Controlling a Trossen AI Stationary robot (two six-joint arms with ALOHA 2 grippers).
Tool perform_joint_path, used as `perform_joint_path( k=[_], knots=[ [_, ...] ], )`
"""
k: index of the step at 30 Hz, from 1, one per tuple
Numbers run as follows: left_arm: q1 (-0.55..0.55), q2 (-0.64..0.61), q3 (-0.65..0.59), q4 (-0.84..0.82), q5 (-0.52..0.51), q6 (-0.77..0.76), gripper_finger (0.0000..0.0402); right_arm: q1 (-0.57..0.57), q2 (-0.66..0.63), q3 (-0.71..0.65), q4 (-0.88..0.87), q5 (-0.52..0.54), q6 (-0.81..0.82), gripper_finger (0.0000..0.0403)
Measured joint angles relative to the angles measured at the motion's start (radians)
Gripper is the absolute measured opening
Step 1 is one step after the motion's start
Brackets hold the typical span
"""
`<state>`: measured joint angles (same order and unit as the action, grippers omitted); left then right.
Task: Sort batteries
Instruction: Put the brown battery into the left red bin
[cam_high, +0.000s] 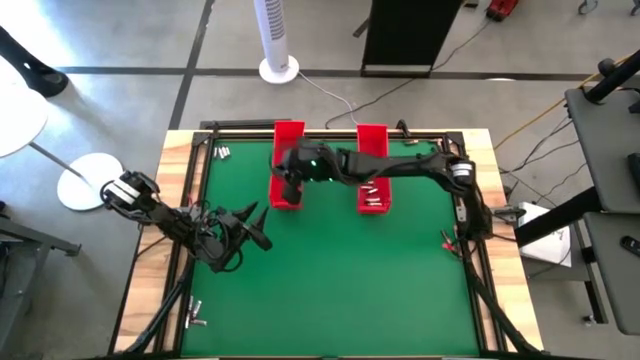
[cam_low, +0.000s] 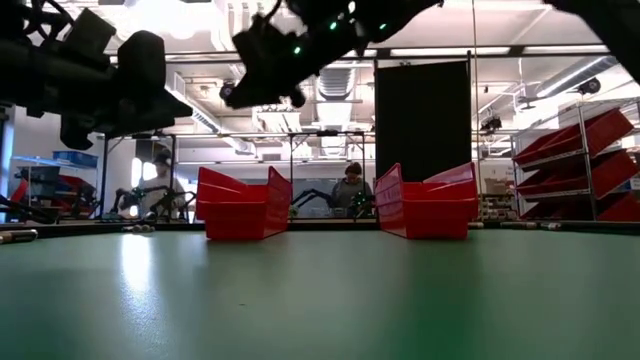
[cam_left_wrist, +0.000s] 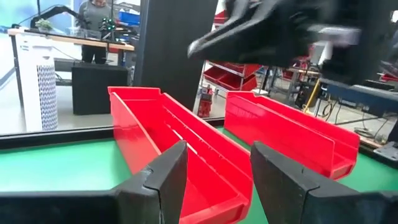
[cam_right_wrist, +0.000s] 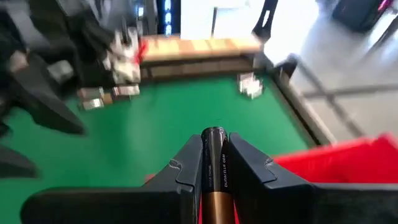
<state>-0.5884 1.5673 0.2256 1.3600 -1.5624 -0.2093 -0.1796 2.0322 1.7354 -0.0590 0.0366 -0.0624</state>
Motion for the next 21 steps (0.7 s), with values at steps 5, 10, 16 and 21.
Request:
perform_joint_path(
  k=[5, 10, 16, 21],
  knots=[
    [-0.007, 0.0, 0.0, -0.02, 0.014, 0.007, 0.0158, -0.045, 0.128, 0.142, -0.147, -0.06, 0.01, 0.0047],
    [-0.011, 0.0, 0.0, -0.04, 0.018, 0.013, 0.0158, -0.04, 0.258, 0.317, -0.315, -0.064, 0.012, 0.0047],
    [-0.015, -0.004, 0.0, -0.031, 0.018, 0.083, 0.0158, -0.036, 0.361, 0.466, -0.497, -0.064, 0.045, 0.0047],
    [-0.015, -0.009, 0.0, -0.015, 0.017, 0.115, 0.0158, -0.039, 0.37, 0.473, -0.513, -0.063, 0.053, 0.0047]
  ],
)
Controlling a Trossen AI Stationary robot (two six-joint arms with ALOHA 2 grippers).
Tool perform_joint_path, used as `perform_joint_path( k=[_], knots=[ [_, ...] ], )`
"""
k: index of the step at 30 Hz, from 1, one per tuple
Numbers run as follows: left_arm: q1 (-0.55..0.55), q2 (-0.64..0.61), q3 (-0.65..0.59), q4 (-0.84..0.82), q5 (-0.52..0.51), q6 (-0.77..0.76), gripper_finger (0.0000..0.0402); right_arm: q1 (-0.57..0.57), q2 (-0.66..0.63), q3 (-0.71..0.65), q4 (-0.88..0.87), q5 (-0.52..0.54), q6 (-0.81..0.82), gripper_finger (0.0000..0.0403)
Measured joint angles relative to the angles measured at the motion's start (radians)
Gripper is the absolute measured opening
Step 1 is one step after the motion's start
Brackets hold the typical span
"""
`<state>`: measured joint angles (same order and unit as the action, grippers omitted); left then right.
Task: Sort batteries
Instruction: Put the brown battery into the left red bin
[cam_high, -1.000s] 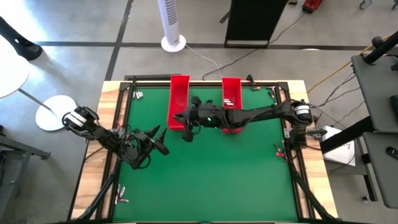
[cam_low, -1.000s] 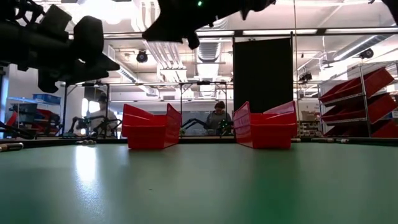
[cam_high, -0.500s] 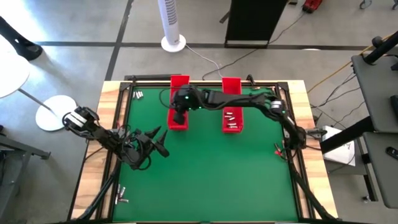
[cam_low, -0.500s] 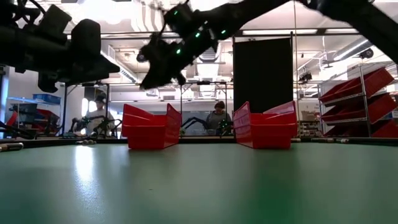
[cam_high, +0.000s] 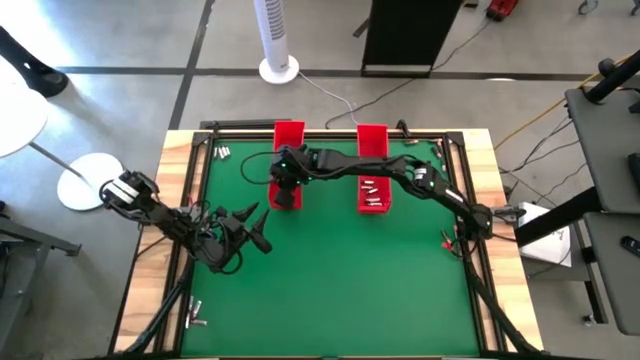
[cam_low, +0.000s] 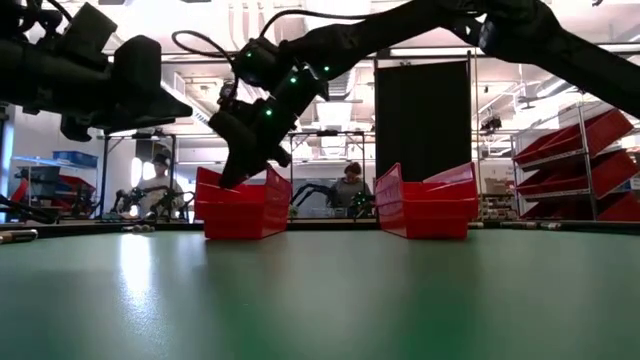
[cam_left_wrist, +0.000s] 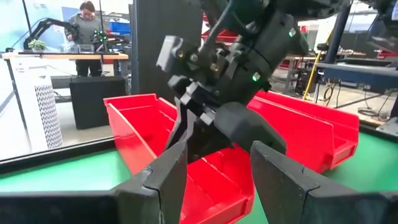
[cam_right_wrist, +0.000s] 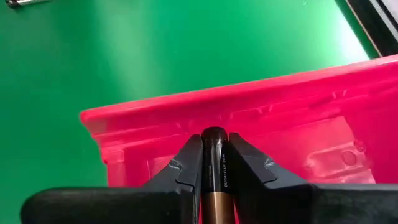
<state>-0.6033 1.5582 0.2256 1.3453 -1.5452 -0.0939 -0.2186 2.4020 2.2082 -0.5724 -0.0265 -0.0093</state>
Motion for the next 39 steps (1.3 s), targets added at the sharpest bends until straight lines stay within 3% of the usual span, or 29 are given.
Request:
perform_joint_path(
  k=[13, 22, 39],
  knots=[
    [0.0, -0.073, 0.0, 0.132, 0.115, 0.11, 0.0158, 0.0, 0.005, -0.012, -0.057, 0.001, -0.062, 0.0047],
    [0.0, -0.107, 0.0, 0.132, 0.117, 0.157, 0.0158, 0.015, 0.005, -0.012, -0.14, 0.011, -0.108, 0.0047],
    [0.0, -0.106, 0.002, 0.132, 0.15, 0.16, 0.0158, 0.013, 0.003, -0.088, -0.137, 0.058, -0.121, 0.0047]
  ],
)
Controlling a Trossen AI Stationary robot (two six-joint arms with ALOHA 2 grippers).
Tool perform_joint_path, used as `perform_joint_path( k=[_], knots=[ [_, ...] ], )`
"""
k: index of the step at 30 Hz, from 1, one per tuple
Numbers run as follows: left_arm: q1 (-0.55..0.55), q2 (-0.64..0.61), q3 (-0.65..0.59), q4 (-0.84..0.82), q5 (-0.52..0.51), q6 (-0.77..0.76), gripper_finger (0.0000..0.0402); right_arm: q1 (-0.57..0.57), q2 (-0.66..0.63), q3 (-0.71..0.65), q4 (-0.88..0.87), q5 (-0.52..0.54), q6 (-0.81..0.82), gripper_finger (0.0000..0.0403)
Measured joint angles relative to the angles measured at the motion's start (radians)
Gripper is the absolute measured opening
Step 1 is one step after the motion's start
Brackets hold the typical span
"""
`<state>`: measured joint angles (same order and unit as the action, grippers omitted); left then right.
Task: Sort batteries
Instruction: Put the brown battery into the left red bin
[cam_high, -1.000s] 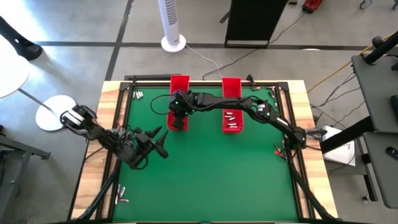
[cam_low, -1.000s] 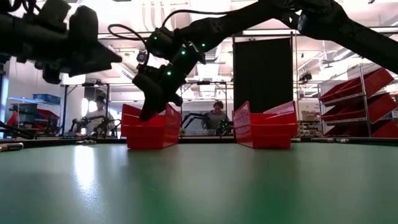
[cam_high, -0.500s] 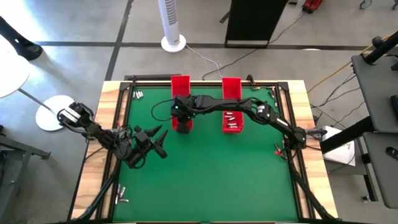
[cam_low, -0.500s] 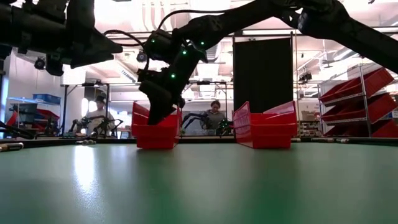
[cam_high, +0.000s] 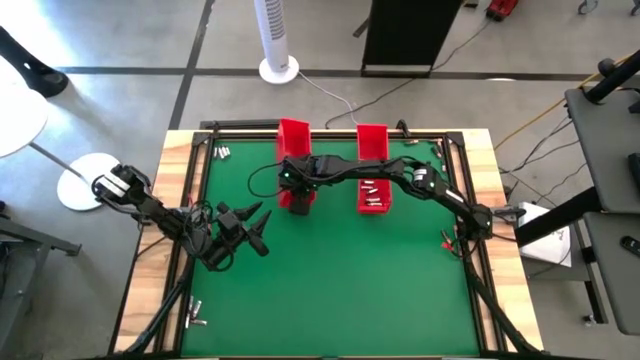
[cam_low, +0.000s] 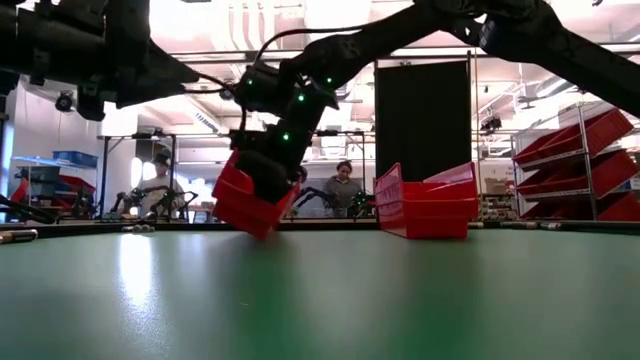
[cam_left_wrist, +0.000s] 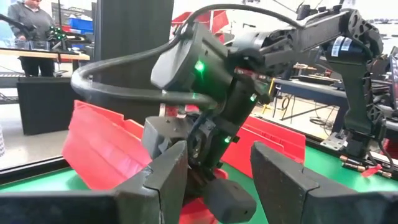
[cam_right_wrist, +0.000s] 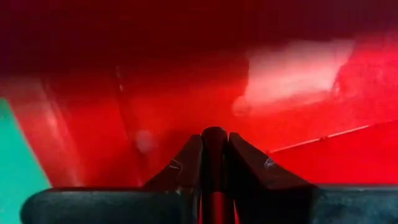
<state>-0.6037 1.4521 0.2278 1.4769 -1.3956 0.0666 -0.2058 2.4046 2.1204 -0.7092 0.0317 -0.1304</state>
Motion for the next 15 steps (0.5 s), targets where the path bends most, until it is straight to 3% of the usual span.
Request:
perform_joint_path(
  k=[15],
  knots=[
    [0.0, 0.0, 0.0, 0.0, 0.0, 0.003, 0.0158, 0.002, 0.001, -0.011, 0.057, -0.006, 0.016, 0.0054]
  ],
)
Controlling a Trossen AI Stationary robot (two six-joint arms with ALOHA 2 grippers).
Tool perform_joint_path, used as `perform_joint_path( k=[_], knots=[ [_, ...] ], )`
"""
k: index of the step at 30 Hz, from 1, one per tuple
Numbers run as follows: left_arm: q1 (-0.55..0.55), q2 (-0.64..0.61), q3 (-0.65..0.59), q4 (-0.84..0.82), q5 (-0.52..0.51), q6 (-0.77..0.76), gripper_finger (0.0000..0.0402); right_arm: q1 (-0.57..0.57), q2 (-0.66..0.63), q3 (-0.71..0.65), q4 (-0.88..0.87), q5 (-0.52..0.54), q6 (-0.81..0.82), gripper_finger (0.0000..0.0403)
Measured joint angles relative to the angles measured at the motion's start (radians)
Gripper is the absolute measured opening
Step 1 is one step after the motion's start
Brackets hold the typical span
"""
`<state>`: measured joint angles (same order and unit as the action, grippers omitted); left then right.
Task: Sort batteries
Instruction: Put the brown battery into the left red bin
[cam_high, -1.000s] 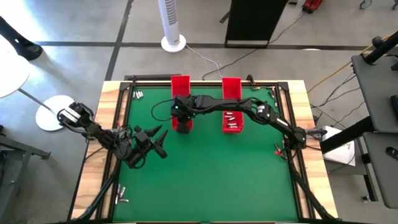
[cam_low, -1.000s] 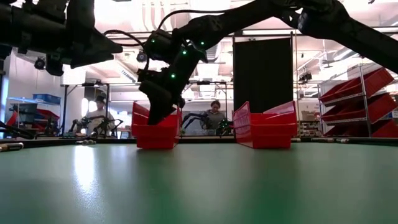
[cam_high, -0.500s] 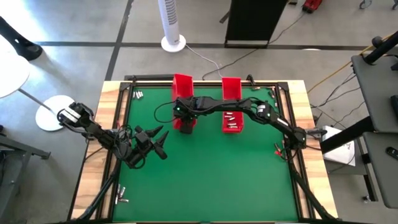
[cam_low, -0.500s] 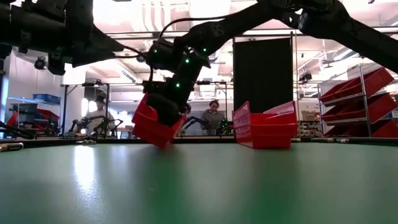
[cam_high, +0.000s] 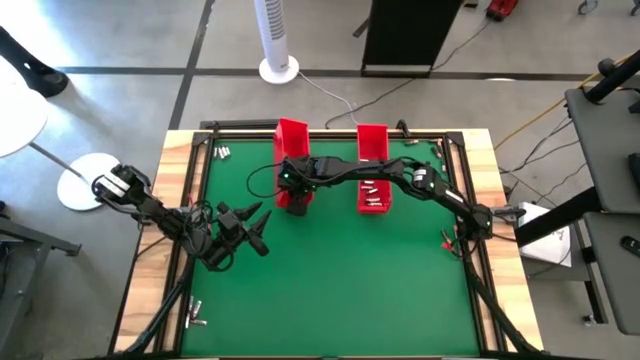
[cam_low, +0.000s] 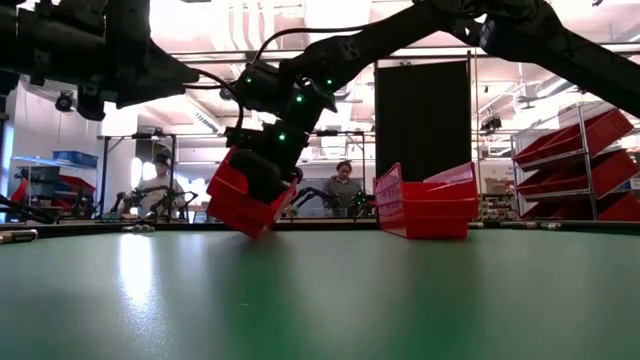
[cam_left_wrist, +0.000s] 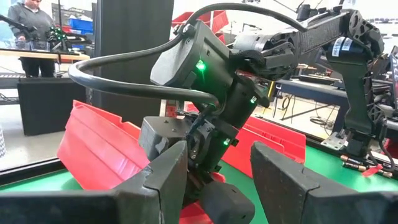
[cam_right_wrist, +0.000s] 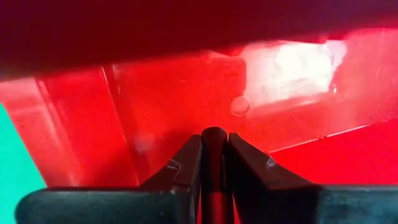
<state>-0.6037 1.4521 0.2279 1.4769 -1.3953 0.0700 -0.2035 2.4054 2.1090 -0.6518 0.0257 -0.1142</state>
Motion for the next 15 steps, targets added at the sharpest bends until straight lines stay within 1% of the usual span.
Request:
perform_joint_path(
  k=[7, 15],
  knots=[
    [0.0, 0.0, 0.0, 0.0, 0.0, 0.0, 0.0158, 0.0, 0.0, 0.0, 0.0, 0.0, 0.01, 0.0078],
    [0.0, 0.0, 0.0, -0.001, 0.0, 0.0, 0.0158, 0.0, 0.001, 0.002, 0.003, 0.0, 0.03, 0.0074]
  ],
)
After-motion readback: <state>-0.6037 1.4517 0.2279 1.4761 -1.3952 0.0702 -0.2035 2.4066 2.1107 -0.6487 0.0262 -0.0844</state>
